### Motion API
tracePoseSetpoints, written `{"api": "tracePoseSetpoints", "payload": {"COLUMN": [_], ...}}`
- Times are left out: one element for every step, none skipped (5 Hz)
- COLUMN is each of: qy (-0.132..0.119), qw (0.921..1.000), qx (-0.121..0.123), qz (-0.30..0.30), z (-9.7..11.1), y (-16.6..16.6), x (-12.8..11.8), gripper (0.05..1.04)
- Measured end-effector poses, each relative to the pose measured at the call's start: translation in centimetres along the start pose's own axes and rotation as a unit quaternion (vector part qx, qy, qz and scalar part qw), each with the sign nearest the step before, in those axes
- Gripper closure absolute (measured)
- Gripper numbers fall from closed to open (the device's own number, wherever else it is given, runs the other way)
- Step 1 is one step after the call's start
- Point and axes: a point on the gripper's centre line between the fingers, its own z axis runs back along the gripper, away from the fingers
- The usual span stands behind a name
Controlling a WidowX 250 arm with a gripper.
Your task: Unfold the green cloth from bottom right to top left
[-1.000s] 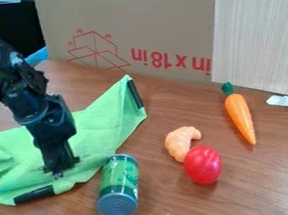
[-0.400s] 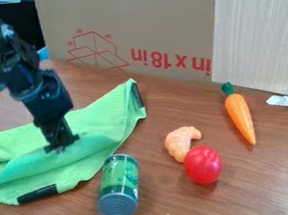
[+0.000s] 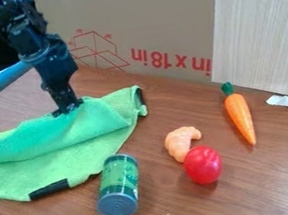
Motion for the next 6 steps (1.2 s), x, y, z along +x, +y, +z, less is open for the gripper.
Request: {"api": "tracePoseSetpoints", "payload": {"qy": [0.018, 0.037, 0.036, 0.023, 0.017, 0.022], "qw": [0.9993, 0.9977, 0.9968, 0.9945, 0.9928, 0.9922], "qx": [0.029, 0.053, 0.064, 0.082, 0.092, 0.095], "qz": [0.013, 0.022, 0.033, 0.061, 0.075, 0.078], "z": [-0.3, -0.9, -1.1, -0.6, 0.0, 0.1], "y": [3.2, 5.4, 6.7, 8.4, 10.2, 11.6], "x": [0.9, 1.1, 0.8, -0.7, -1.3, -1.4], "gripper": [1.030, 1.030, 1.030, 1.030, 1.030, 1.030]}}
